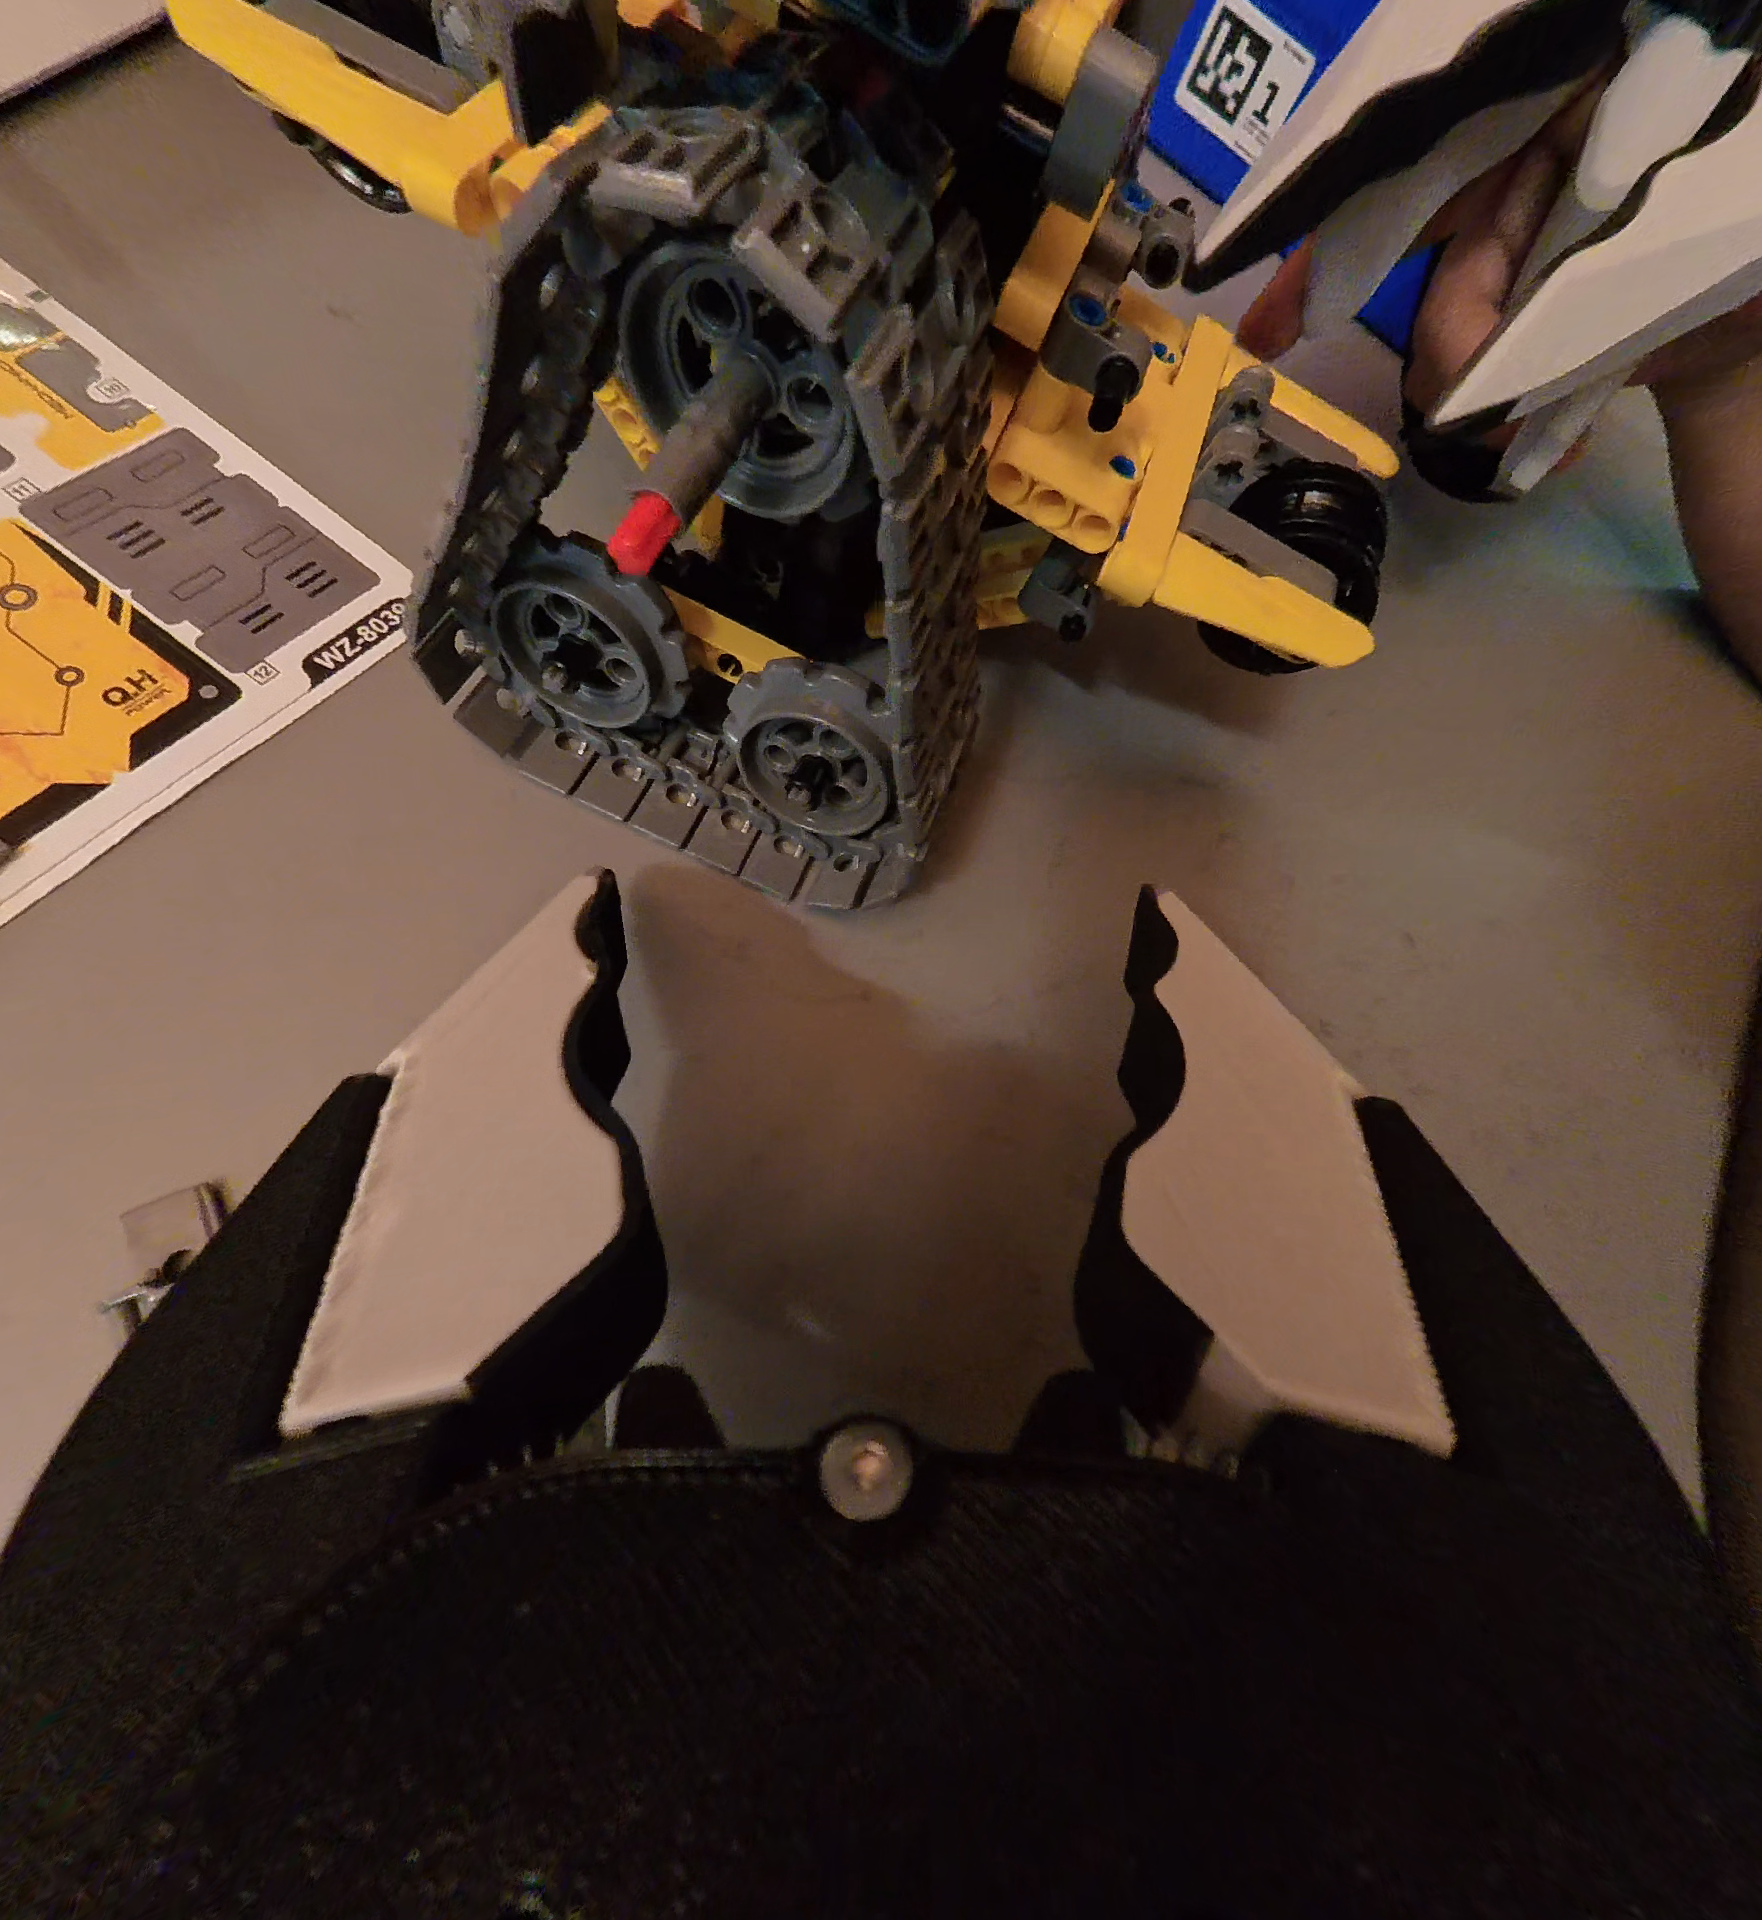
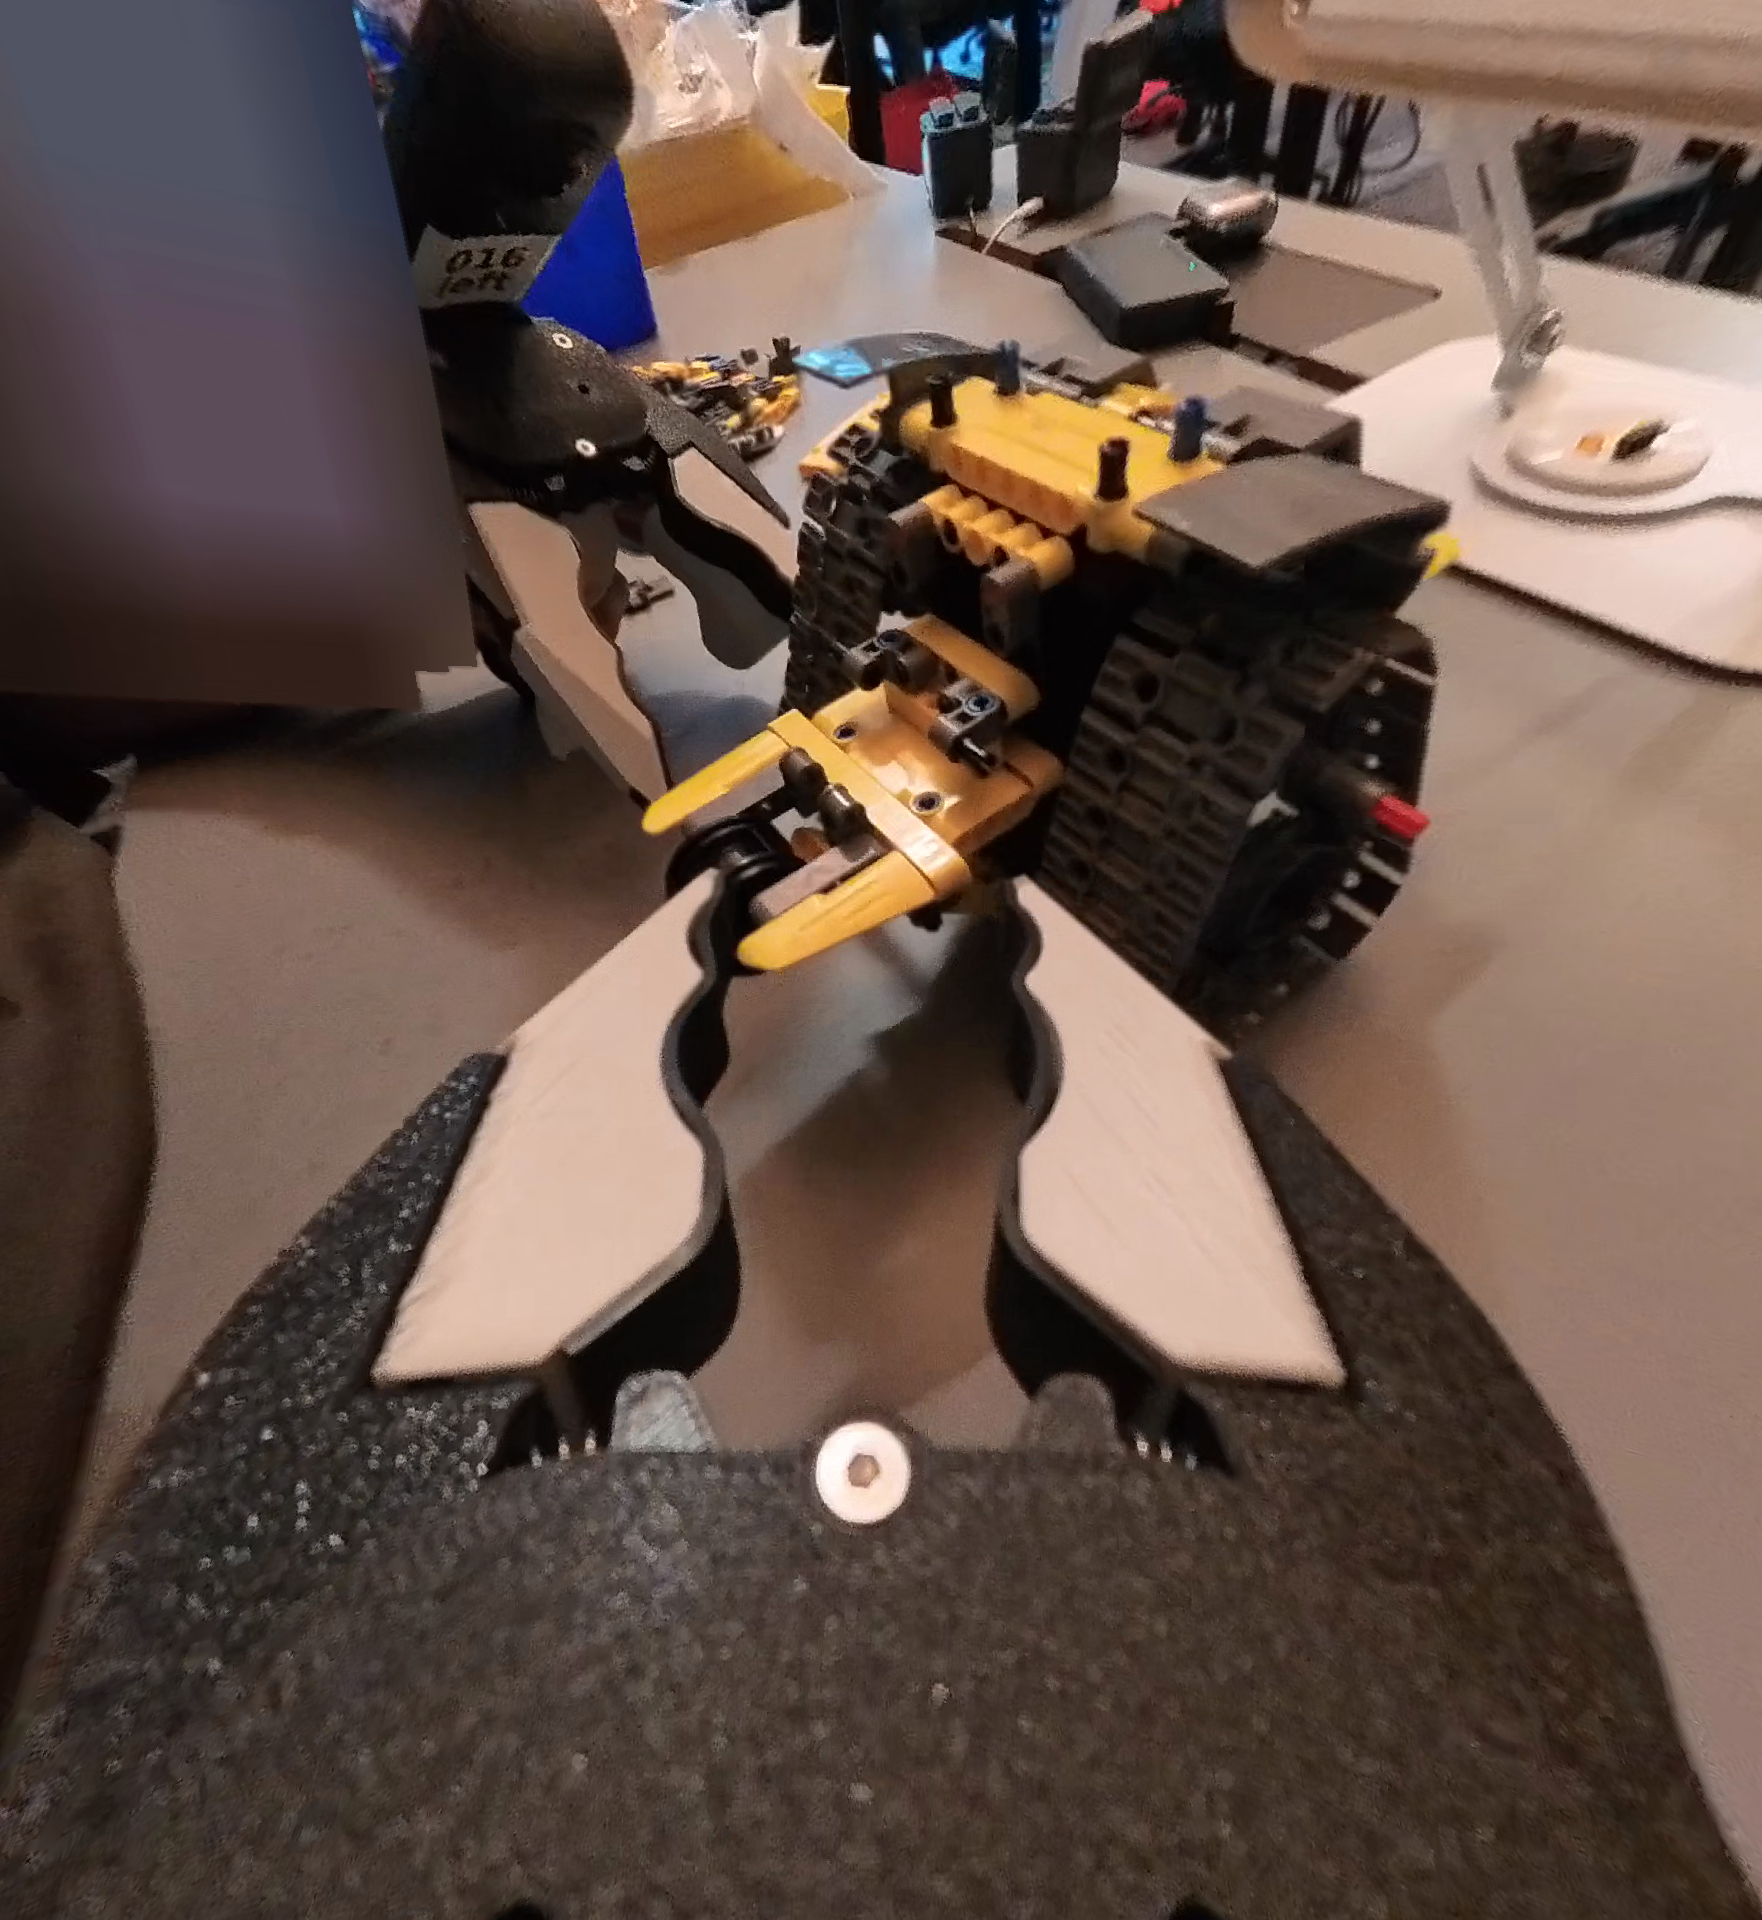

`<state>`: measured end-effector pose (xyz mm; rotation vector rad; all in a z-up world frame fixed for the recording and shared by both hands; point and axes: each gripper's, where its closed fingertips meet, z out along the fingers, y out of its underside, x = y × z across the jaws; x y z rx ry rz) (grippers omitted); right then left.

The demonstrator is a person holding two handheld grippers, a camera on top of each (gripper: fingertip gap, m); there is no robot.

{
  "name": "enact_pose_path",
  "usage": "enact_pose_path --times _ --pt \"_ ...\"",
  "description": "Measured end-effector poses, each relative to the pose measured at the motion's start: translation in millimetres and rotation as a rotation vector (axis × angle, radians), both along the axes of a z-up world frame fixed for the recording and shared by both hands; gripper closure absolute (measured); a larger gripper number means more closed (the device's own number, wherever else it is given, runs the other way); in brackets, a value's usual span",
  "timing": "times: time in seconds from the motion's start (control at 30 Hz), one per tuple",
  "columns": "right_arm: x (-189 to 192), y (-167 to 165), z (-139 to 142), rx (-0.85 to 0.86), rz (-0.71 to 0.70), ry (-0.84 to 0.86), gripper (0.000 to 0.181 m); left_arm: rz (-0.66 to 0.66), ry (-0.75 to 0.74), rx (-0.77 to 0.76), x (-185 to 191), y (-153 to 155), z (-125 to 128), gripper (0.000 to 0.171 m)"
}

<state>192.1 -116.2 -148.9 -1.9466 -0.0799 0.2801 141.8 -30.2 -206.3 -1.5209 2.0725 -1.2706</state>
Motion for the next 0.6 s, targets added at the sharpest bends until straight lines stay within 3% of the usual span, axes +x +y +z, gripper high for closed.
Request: enact_pose_path --times 0.23,0.6 --pt "2.4 1.3 -2.1 -0.024 0.006 0.212 0.129 0.014 0.011 -0.006 1.6 1.8 -1.1 0.070" --pt "20.5 0.1 10.5 0.033 -0.086 0.135 0.132 -0.006 0.012 0.029 0.4 -1.6 -3.7 0.071"
